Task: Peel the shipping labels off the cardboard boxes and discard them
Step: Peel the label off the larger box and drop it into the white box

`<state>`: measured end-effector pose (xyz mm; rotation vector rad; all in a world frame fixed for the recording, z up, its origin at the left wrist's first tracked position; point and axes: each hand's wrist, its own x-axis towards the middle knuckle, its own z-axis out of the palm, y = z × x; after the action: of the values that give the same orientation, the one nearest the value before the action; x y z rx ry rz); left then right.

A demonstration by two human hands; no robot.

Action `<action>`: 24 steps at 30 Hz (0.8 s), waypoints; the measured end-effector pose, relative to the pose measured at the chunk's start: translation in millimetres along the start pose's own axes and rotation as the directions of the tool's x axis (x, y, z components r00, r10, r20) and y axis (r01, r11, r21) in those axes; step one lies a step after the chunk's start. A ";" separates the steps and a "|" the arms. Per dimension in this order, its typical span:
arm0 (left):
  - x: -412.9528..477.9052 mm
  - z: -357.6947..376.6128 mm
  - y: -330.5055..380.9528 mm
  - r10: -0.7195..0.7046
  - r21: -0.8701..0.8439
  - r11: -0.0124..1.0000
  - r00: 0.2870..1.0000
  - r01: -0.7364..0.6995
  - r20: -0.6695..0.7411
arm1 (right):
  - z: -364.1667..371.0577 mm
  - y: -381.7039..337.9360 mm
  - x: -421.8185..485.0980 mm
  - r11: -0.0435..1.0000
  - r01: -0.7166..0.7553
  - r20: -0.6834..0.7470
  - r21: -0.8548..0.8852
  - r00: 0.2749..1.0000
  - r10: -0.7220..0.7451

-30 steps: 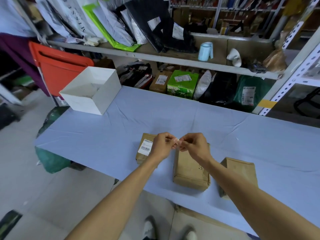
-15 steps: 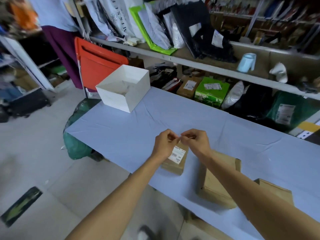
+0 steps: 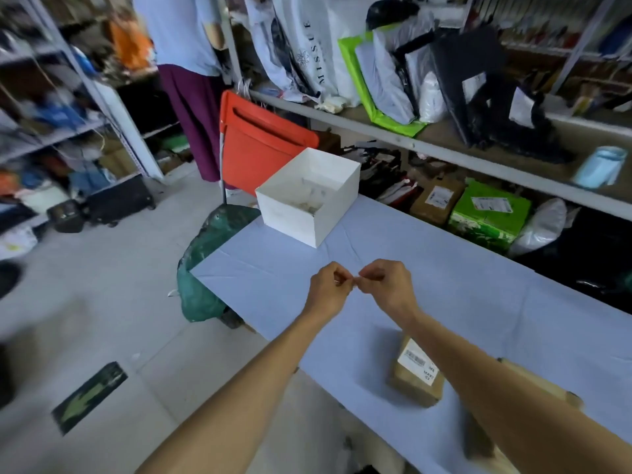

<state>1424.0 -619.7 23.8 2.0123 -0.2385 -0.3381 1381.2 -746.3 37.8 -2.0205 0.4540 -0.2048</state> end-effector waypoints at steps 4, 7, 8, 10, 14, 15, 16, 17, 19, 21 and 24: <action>38.4 -24.5 5.3 -0.007 0.039 0.999 1.000 0.007 -0.011 | 14.7 -15.8 45.5 0.995 0.068 0.064 -0.080 0.996 -0.063; 66.5 -40.8 12.6 -0.005 0.109 0.994 1.000 0.005 -0.004 | 21.9 -27.7 76.7 0.992 0.073 0.108 -0.099 0.992 -0.063; 75.9 -45.6 15.8 0.003 0.137 0.991 1.000 -0.003 0.002 | 24.2 -31.9 85.4 0.991 0.083 0.117 -0.106 0.991 -0.070; 95.9 -55.8 21.6 0.030 0.207 0.978 0.999 -0.033 0.020 | 30.1 -39.3 103.9 0.987 0.106 0.128 -0.124 0.988 -0.090; 135.2 -80.1 26.7 0.071 0.484 0.869 0.993 -0.106 0.090 | 42.4 -58.5 147.7 0.975 0.133 0.119 -0.179 0.986 -0.113; 145.0 -85.9 27.7 0.071 0.595 0.793 0.989 -0.133 0.128 | 45.2 -64.0 160.5 0.961 0.173 0.128 -0.214 0.981 -0.148; 155.0 -91.8 29.6 0.064 0.696 0.700 0.984 -0.162 0.164 | 48.1 -70.7 174.5 0.940 0.226 0.142 -0.256 0.971 -0.195; 164.7 -96.9 31.9 0.054 0.769 0.614 0.981 -0.179 0.186 | 51.4 -77.5 188.4 0.913 0.276 0.165 -0.302 0.958 -0.235; 183.5 -105.9 35.8 0.029 0.836 0.520 0.981 -0.178 0.191 | 60.2 -90.9 216.3 0.857 0.344 0.223 -0.384 0.935 -0.276; 203.1 -115.1 40.1 0.013 0.857 0.491 0.985 -0.155 0.171 | 70.2 -102.8 243.4 0.809 0.369 0.270 -0.457 0.924 -0.270; 231.4 -129.3 44.6 -0.003 0.871 0.474 0.989 -0.129 0.147 | 83.7 -115.6 274.7 0.799 0.370 0.282 -0.475 0.923 -0.260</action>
<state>1684.5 -603.3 87.9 3.0219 -0.6891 -0.3257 1686.8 -739.9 86.5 -2.6228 0.0241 -0.0775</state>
